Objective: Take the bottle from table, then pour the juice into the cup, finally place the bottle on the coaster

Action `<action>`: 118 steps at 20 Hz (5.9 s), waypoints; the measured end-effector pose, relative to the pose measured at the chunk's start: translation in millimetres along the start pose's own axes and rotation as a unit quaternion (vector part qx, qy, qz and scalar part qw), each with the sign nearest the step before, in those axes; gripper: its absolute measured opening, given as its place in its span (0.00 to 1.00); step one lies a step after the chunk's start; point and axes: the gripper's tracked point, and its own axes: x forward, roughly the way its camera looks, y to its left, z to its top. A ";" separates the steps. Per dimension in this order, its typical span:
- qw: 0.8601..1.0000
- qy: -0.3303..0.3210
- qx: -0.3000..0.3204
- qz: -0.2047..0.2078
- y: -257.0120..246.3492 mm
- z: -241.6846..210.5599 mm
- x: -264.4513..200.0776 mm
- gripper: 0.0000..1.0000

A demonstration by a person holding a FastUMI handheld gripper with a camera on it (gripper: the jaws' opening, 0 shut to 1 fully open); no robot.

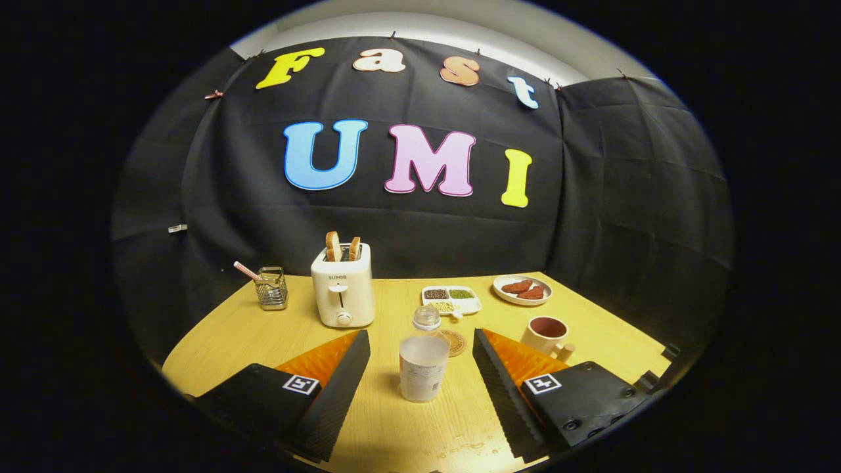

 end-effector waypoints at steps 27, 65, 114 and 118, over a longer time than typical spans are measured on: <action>0.999 0.034 -0.019 -0.007 -7.5 -87.8 106.3 0.81; 0.925 0.122 0.355 0.066 -74.6 0.3 101.6 0.71; 0.452 0.274 0.848 -0.026 -138.4 -21.5 161.8 0.71; 0.426 0.267 0.864 -0.025 -145.8 -12.4 163.5 0.71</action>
